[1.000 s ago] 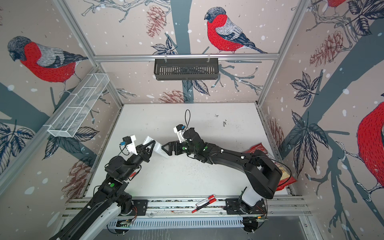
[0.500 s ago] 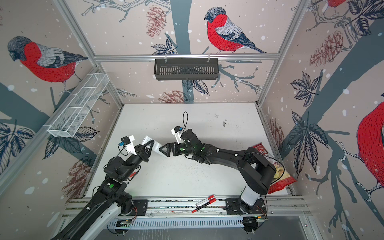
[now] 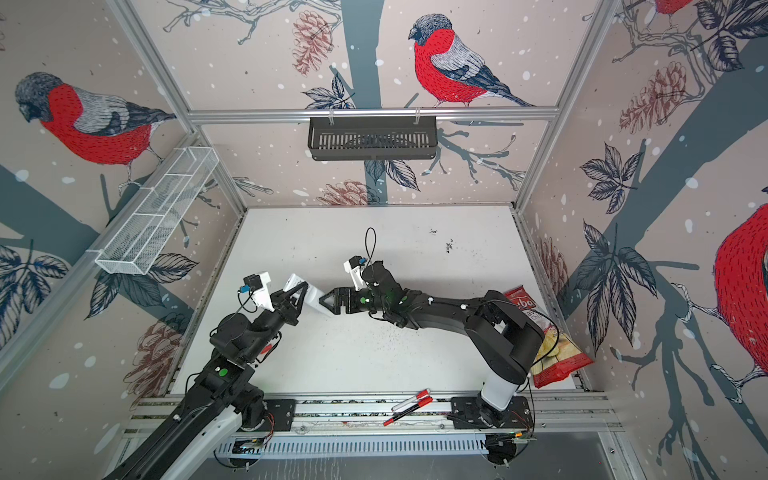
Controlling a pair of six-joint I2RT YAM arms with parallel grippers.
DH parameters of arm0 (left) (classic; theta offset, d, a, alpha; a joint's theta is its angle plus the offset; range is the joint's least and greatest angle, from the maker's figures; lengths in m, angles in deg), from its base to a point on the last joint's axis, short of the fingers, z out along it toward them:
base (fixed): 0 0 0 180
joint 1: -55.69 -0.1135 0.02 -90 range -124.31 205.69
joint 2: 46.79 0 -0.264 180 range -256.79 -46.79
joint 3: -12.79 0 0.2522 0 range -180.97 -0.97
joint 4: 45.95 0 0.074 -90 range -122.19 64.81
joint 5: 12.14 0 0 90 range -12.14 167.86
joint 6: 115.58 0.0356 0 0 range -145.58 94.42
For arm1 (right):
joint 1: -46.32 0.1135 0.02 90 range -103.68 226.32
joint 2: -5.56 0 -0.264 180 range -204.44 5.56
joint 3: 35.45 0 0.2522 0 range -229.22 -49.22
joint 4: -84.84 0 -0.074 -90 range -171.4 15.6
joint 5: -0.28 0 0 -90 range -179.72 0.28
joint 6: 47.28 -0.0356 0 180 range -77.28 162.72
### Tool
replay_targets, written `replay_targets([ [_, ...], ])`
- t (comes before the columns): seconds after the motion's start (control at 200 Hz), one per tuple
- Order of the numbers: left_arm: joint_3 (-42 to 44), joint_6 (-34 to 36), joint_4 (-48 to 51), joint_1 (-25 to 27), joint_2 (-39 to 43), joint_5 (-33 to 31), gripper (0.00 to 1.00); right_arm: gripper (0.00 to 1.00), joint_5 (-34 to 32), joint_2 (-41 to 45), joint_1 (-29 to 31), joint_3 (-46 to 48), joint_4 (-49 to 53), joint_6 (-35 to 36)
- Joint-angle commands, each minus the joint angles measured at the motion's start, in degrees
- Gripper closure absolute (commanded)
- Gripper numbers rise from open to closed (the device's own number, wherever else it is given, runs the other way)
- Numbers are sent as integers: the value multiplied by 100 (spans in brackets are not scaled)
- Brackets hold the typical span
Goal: Load the batteries into the remote control
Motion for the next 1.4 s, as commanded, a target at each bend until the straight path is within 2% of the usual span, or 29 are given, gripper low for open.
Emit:
replay_targets([
  [0.0, -2, -97, -651, 5, 38, 388, 100, 0, -396, -30, -48, 61, 175, -180],
  [0.55, 155, -89, -888, 10, -139, 235, 100, 0, -395, 250, -114, 617, -60, -290],
  [0.74, 621, -304, -1535, 35, -471, 220, 100, 0, -414, 484, -192, 903, -158, -249],
  [0.856, 964, -392, -2003, 200, -565, -35, 100, 0, -509, 665, -228, 1034, -54, -168],
  [1.001, 1199, -270, -2071, 436, -608, -561, 100, 1, -503, 729, -259, 1213, -135, -222],
  [1.396, 1713, -413, -2248, 451, -505, -1055, 100, 0, -209, 31, -20, 1071, -661, -842],
])
